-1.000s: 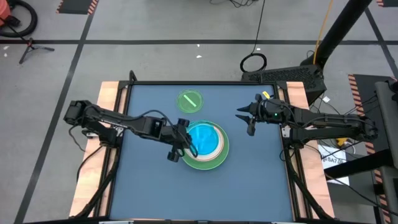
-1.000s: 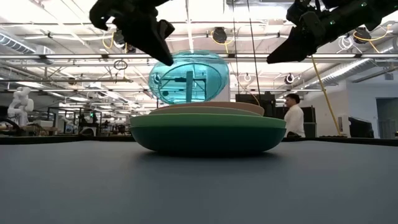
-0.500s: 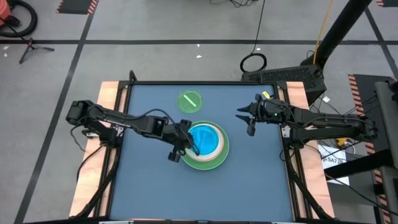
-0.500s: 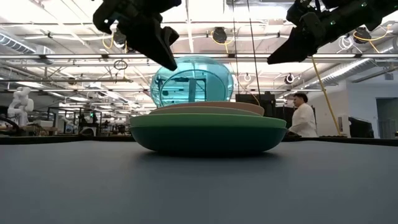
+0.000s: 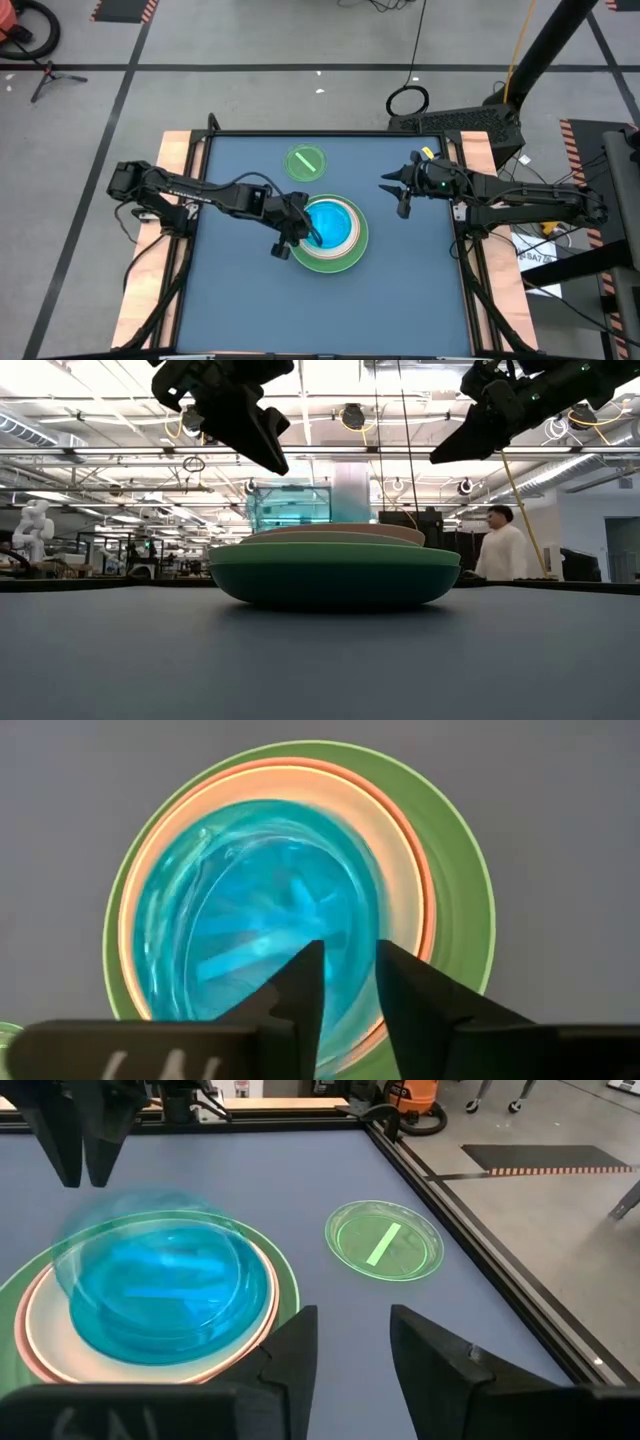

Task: Stack plastic plates
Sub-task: Stack the blue plate on the blue plate, then stack the green plate on the blue plate

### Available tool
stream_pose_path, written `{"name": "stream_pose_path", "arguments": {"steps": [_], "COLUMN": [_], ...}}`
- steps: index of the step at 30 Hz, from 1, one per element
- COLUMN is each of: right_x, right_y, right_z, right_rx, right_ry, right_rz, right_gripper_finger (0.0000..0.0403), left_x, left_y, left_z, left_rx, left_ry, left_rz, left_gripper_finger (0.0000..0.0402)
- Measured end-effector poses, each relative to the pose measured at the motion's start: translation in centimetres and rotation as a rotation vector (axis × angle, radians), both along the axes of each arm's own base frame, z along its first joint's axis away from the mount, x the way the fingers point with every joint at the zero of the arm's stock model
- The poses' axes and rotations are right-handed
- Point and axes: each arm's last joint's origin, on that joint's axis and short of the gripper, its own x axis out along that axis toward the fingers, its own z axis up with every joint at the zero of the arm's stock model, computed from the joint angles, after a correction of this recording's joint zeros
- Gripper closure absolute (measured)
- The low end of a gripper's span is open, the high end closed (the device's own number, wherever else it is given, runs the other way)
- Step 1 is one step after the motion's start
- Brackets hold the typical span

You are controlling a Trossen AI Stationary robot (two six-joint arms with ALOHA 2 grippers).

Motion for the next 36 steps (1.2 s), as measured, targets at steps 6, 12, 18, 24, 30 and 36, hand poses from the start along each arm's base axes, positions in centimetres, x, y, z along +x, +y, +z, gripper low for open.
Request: {"name": "stream_pose_path", "arguments": {"steps": [6, 12, 18, 24, 30, 36], "right_x": [0.0, 0.0, 0.0, 0.0, 0.0, 0.0], "right_y": [0.0, 0.0, 0.0, 0.0, 0.0, 0.0], "right_z": [0.0, 0.0, 0.0, 0.0, 0.0, 0.0], "right_rx": [0.001, 0.001, 0.001, 0.001, 0.001, 0.001], "right_ry": [0.003, 0.003, 0.003, 0.003, 0.003, 0.003], "right_rz": [0.0, 0.0, 0.0, 0.0, 0.0, 0.0], "right_gripper_finger": [0.028, 0.028, 0.028, 0.028, 0.028, 0.028], "left_x": [0.1, 0.1, 0.1, -0.8, -2.5, -5.1], "left_y": [0.6, 1.4, 2.7, 5.5, 11.9, 19.0], "left_z": [0.0, 0.0, 0.0, -0.6, -0.9, -0.6], "left_rx": [0.001, 0.023, 0.015, 0.019, -0.003, -0.091], "left_ry": [0.0, -0.005, -0.006, 0.095, 0.159, 0.075], "left_rz": [0.017, 0.002, -0.009, 0.064, 0.28, 0.506], "left_gripper_finger": [0.0276, 0.0274, 0.0274, 0.0274, 0.0274, 0.0275]}}
